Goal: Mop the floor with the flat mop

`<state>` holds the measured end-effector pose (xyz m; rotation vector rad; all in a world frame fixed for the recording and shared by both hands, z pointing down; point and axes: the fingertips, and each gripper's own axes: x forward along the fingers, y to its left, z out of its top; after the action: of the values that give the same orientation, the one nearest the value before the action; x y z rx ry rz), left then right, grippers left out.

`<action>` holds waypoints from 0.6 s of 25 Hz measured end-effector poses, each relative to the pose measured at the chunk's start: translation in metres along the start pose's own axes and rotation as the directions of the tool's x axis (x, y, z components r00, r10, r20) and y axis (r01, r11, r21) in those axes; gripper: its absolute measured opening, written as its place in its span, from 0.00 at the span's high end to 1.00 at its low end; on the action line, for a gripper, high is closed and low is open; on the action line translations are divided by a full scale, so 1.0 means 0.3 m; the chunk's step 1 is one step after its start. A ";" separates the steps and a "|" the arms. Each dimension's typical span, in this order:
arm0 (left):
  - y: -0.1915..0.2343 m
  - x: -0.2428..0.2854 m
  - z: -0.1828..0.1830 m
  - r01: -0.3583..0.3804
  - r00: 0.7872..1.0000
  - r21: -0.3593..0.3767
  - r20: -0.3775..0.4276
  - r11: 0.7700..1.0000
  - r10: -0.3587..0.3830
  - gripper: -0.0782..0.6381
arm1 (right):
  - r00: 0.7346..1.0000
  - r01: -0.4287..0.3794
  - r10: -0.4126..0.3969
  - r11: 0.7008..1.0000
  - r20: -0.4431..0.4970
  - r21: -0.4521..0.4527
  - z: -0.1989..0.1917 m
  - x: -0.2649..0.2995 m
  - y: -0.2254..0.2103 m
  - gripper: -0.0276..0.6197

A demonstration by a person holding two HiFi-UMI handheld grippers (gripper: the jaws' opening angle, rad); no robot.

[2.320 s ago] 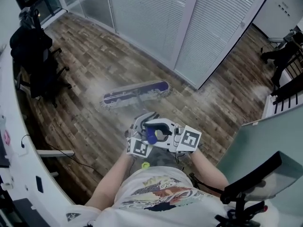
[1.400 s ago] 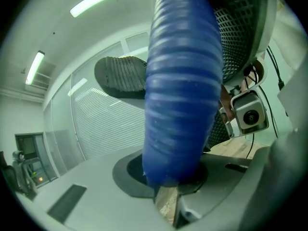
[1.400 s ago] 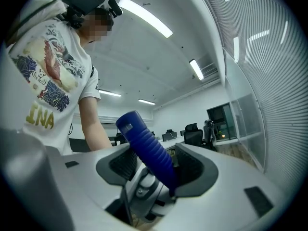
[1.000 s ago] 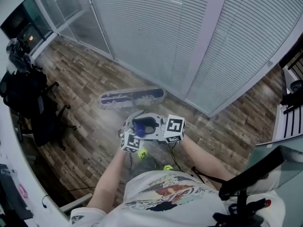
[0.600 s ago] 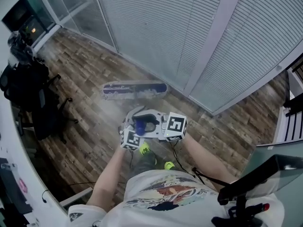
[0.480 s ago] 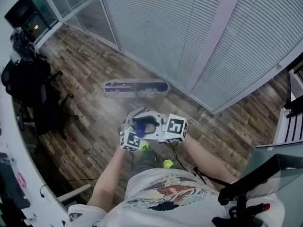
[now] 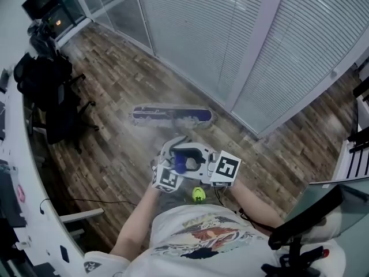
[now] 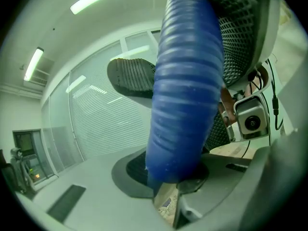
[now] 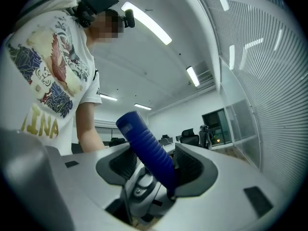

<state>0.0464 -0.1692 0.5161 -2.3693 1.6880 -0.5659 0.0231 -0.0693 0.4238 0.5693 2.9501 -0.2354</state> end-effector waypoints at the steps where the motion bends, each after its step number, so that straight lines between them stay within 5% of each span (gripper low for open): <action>1: -0.026 -0.030 0.023 0.001 1.000 -0.004 0.010 1.000 -0.001 0.82 | 1.000 0.025 -0.025 1.000 0.018 0.001 0.014 -0.008 0.038 0.58; 5: -0.115 -0.133 0.090 0.008 1.000 -0.015 0.025 1.000 -0.008 0.82 | 0.997 0.063 -0.063 0.998 0.034 -0.003 0.049 -0.025 0.177 0.58; 15: -0.367 -0.608 0.025 0.028 1.000 -0.037 0.006 0.999 -0.027 0.82 | 0.998 0.034 -0.034 0.999 -0.046 0.004 -0.101 0.129 0.694 0.58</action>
<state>0.0934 0.0386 0.5118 -2.4209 1.6802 -0.5368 0.0633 0.1410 0.4208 0.5330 3.0062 -0.2354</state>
